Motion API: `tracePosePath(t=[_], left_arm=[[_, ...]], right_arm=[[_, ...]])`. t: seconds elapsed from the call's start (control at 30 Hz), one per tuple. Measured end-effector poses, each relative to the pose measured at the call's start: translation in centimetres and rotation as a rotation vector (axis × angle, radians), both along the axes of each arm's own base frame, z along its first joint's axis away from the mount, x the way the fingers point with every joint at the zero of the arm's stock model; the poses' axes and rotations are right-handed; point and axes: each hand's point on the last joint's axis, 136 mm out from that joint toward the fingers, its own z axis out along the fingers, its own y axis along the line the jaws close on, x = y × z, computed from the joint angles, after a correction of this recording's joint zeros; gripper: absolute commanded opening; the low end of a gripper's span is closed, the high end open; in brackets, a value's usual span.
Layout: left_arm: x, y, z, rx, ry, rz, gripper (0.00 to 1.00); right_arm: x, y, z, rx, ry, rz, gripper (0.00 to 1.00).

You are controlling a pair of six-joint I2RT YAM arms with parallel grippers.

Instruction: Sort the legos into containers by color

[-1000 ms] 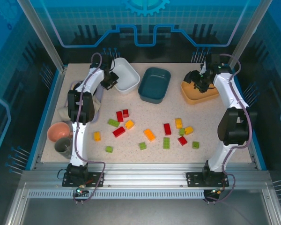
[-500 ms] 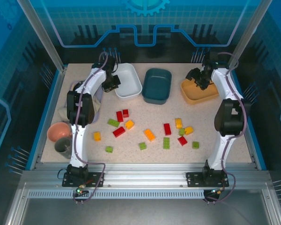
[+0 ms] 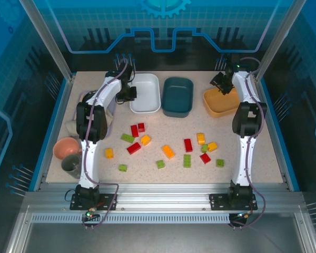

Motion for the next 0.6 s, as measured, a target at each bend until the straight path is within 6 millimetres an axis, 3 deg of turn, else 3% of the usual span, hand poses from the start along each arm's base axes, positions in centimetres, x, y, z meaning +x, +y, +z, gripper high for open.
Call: tracePosePath(t=[0.1, 0.33, 0.5, 0.6], left_arm=[[0.0, -0.1, 0.0, 0.004, -0.001, -0.014, 0.0], [0.0, -0.1, 0.0, 0.011, -0.003, -0.035, 0.0], [-0.1, -0.1, -0.1, 0.015, 0.0, -0.047, 0.0], [-0.3, 0.0, -0.4, 0.021, 0.008, -0.061, 0.0]], right_arm=[[0.1, -0.4, -1.3, 0.014, 0.024, -0.011, 0.35], [0.9, -0.1, -0.8, 0.016, -0.007, 0.035, 0.02], [0.0, 0.3, -1.3, -0.026, 0.009, 0.135, 0.0], [-1.8, 1.3, -2.2, -0.058, 0.051, 0.236, 0.0]])
